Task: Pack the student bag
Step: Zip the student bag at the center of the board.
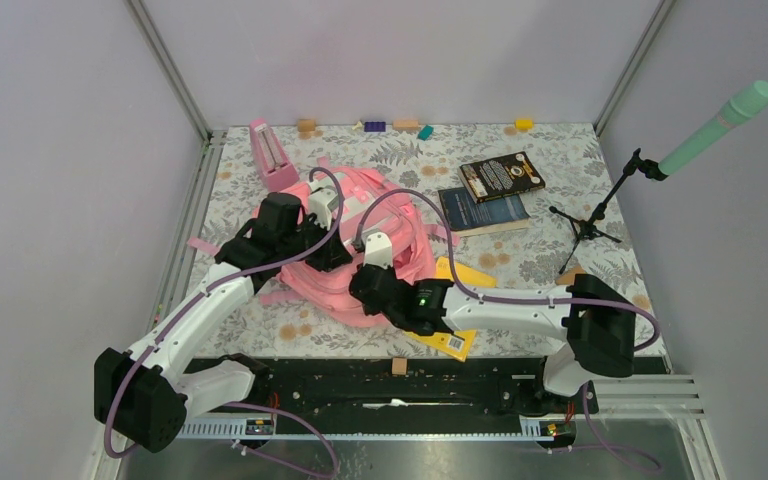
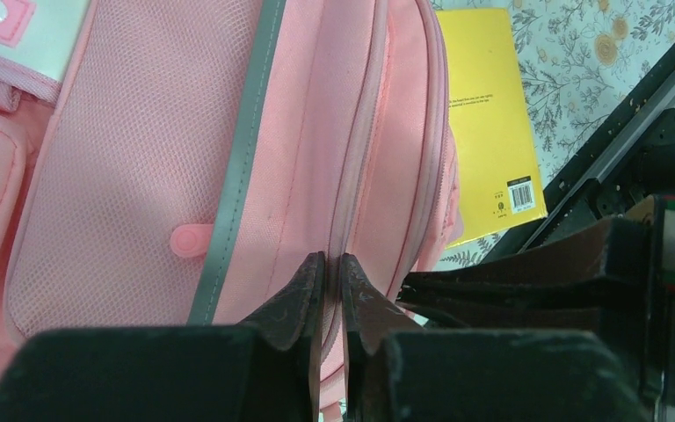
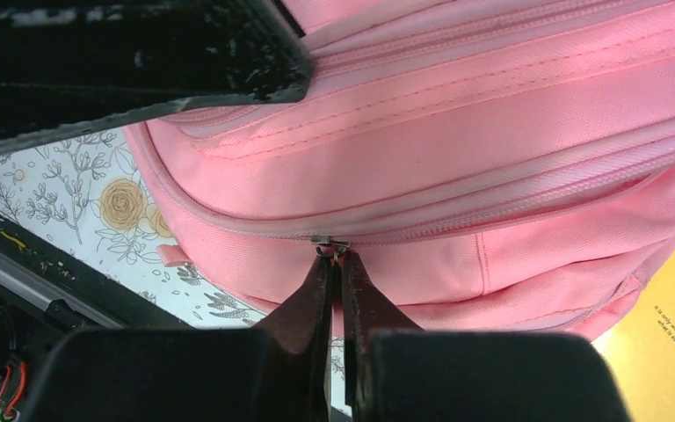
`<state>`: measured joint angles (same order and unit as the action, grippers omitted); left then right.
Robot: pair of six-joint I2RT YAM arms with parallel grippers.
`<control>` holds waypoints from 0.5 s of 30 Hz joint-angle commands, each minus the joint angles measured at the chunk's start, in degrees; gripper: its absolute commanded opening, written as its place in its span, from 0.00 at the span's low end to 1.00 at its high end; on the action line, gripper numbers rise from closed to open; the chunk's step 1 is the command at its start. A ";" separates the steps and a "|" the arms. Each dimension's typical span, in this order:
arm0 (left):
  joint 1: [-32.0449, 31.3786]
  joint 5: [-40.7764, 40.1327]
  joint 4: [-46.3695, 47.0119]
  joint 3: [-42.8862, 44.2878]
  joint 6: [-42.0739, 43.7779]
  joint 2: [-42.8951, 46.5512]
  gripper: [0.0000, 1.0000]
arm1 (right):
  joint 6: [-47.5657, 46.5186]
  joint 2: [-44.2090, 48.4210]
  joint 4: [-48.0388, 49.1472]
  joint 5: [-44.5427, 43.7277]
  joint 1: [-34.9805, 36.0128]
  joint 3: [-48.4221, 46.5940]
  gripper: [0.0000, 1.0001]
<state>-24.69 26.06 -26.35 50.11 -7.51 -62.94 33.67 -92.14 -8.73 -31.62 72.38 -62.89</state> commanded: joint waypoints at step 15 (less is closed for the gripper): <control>0.08 -1.97 1.39 0.89 0.90 2.80 0.00 | -4.11 6.97 -1.07 -0.63 -8.68 5.15 0.00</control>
<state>-24.91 25.30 -25.54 50.11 -7.49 -62.94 32.58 -88.40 -7.14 -26.20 67.40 -59.22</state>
